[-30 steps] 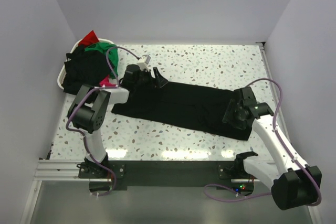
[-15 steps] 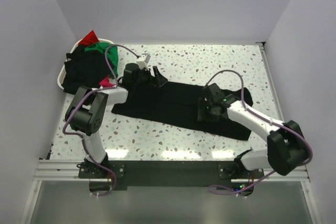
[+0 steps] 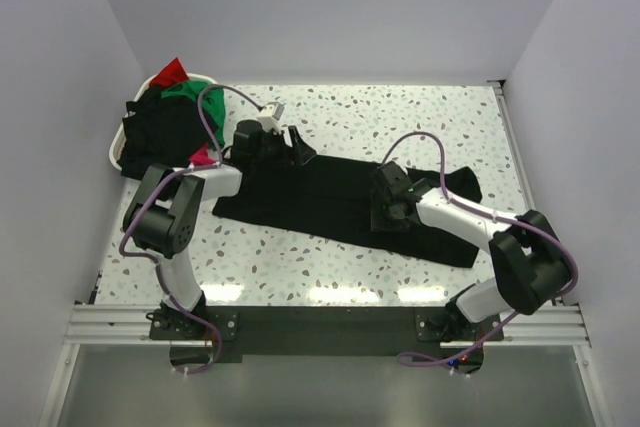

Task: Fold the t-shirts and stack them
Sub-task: Fold the tshirt

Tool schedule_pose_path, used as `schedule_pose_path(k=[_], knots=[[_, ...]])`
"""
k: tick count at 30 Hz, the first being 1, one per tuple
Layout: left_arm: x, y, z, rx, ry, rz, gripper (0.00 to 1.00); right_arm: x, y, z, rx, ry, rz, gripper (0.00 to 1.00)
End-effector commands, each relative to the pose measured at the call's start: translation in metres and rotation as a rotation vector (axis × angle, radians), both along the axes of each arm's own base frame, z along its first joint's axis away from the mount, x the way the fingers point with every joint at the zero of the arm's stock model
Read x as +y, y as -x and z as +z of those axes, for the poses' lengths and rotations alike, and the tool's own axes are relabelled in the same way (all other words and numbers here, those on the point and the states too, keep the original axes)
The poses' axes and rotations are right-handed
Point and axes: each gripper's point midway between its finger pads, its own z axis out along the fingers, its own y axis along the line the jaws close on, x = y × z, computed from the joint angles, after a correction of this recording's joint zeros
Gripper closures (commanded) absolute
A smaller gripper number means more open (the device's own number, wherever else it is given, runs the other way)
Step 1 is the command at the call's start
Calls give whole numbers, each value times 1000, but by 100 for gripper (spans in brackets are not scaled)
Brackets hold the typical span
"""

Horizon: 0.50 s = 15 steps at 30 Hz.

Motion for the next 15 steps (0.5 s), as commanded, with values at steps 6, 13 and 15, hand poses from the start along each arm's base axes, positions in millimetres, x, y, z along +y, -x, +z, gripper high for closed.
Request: schedule_pose_path(k=[6,13,15], knots=[[6,-9,12,-52,3,5,20,-4,-5,-3,-11,44,-19,58],[7,-10,13,-53,10,9,20,-8,2,-10,20,61,-27,62],[8,-9,12,-50,8,8,20,-8,3,-10,24,63,-28,67]])
